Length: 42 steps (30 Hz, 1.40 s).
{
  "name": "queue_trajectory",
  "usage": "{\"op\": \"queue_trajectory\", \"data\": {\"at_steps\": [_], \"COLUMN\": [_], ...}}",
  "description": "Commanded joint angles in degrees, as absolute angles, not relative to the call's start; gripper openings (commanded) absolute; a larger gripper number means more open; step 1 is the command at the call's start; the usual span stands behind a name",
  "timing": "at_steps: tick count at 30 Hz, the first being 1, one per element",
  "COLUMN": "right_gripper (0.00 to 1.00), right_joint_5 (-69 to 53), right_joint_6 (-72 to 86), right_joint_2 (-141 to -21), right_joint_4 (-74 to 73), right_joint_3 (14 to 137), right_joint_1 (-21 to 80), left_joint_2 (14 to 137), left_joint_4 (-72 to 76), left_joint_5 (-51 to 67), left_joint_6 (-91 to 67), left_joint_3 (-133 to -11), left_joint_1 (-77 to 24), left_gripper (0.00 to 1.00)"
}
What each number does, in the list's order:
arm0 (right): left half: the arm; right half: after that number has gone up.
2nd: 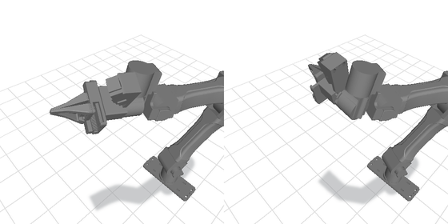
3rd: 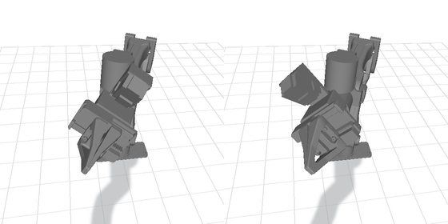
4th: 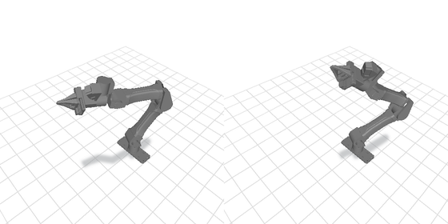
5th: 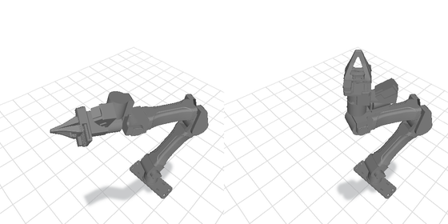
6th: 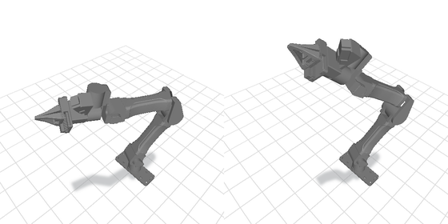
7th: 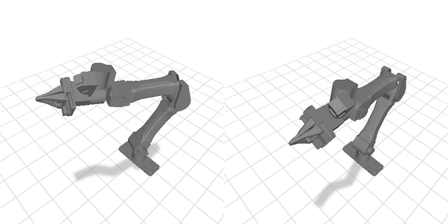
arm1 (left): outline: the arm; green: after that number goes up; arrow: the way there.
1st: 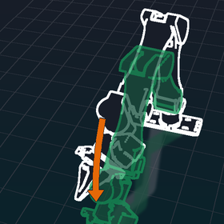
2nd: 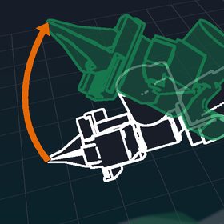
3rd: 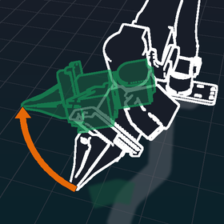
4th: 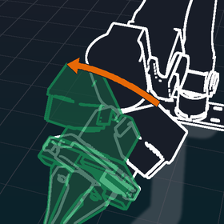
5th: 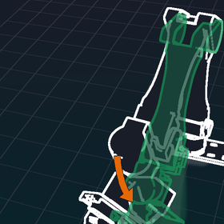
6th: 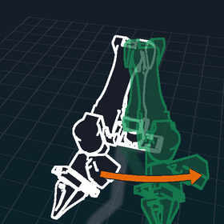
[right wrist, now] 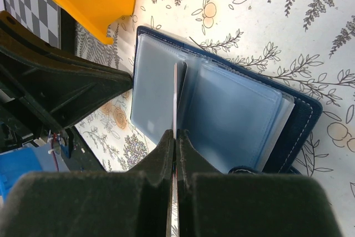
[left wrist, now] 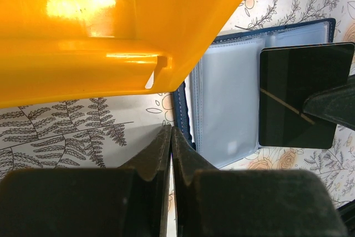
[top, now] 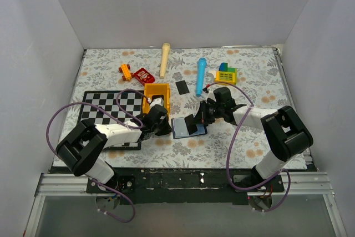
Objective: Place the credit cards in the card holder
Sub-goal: Adjust the storage box at the center of the board.
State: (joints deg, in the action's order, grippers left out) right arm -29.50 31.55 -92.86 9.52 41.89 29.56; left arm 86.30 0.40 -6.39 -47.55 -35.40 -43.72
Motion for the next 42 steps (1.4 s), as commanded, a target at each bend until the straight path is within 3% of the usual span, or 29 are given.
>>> {"op": "queue_trajectory", "data": {"at_steps": [1, 25, 42], "right_gripper": [0.01, 0.01, 0.01], "right_joint_5": [-30.1, -28.0, -28.2], "right_joint_6": [32.3, 41.4, 41.7], "right_joint_2": [-93.1, -91.1, -90.3], "right_joint_4": [10.9, 15.2, 17.0], "right_joint_3": [43.0, 38.1, 36.8], "right_joint_1": [28.9, 26.8, 26.7], "left_joint_2": [87.1, 80.3, 81.9], "left_joint_4": [-0.4, -2.0, -3.6], "left_joint_5": [-6.7, -10.5, -11.9], "left_joint_6": [-47.0, -48.2, -47.0], "left_joint_3": [-36.3, -33.7, -34.1], "left_joint_1": [-44.0, -44.1, -44.1], "left_gripper": [0.0, 0.0, 0.0]}}
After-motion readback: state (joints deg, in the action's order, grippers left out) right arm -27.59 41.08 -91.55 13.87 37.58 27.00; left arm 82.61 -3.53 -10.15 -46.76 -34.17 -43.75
